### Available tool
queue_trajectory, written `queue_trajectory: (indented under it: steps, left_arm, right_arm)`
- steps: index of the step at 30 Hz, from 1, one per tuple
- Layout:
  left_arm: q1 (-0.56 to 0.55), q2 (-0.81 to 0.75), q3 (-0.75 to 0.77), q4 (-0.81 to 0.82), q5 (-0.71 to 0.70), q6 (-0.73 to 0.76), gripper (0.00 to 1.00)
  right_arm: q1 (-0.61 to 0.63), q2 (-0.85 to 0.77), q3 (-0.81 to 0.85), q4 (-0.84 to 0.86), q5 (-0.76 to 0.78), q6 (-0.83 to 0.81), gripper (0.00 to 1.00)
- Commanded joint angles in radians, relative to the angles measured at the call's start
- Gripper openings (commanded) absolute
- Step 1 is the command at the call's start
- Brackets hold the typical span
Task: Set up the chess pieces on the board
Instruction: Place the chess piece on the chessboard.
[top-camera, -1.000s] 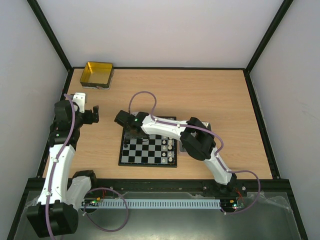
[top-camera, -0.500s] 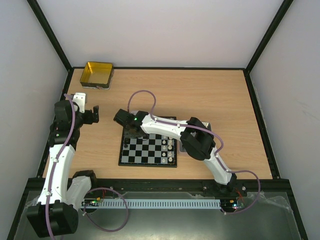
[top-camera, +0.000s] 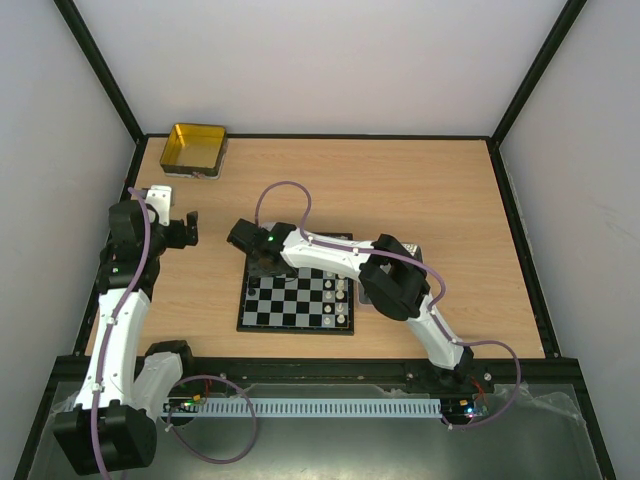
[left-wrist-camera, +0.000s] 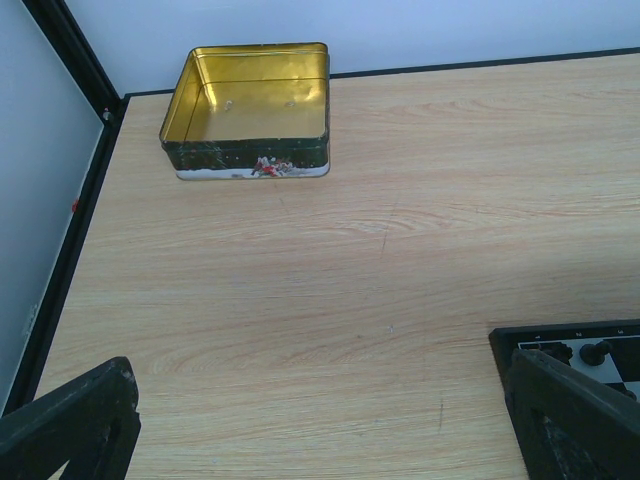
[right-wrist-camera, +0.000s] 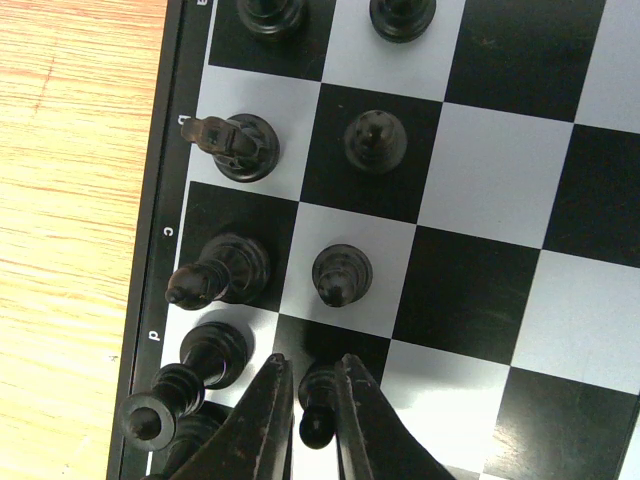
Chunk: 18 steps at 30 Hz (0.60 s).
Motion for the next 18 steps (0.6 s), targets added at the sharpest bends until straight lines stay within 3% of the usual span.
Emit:
queue_trajectory:
  steps: [1, 18]
  left_arm:
    - [0.004, 0.001, -0.017, 0.003, 0.008, 0.004, 0.99]
    - [0.005, 0.002, -0.014, 0.003, 0.013, 0.005, 0.99]
  right_arm:
    - [0.006, 0.018, 0.009, -0.009, 0.011, 0.000, 0.12]
    - [0.006, -0.005, 0.007, -0.015, 0.021, -0.001, 0.15]
